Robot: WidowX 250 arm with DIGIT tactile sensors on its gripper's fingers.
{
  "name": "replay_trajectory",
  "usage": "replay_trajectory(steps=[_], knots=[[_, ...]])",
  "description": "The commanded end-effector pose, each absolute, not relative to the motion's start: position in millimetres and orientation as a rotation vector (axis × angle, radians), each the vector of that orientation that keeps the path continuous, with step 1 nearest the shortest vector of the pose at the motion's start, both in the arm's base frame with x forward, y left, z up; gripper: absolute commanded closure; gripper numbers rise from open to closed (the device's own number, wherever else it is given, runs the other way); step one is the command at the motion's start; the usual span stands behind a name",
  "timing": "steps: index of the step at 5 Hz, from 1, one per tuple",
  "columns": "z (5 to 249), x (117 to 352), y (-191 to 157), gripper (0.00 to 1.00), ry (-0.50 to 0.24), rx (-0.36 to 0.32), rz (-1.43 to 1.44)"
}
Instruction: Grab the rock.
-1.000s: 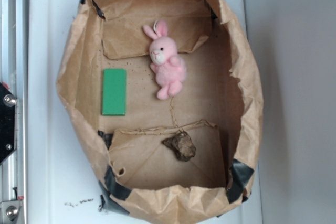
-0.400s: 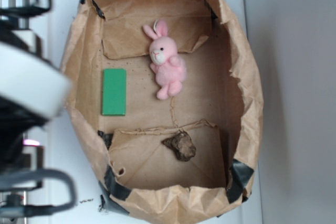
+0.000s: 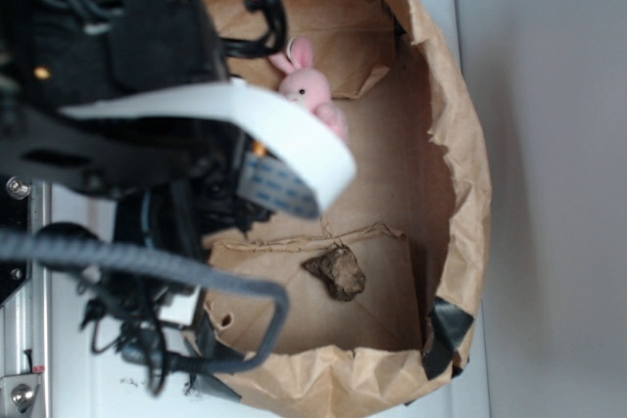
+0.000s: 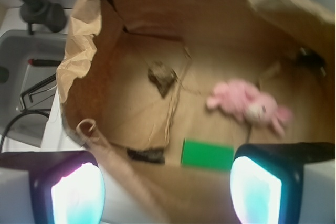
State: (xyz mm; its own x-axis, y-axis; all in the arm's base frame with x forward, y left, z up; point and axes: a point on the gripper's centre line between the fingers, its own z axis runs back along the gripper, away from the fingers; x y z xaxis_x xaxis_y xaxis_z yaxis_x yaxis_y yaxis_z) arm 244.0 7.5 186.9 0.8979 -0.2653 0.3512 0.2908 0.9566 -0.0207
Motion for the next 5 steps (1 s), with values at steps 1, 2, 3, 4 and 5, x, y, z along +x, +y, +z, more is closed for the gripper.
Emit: replay_trajectory(steps=[1, 2, 3, 4, 5], knots=[[168.2, 299.2, 31.1, 0.00, -0.341, -0.016, -0.211], [141.9, 305.1, 24.4, 0.00, -0.343, 0.038, -0.250], [120.1, 299.1, 8.6, 0.00, -0.352, 0.053, -0.319], [111.6, 301.8, -2.8, 0.00, -0.310, 0.028, -0.339], [103.9, 294.5, -17.9, 0.00, -0.318, 0.028, -0.387]])
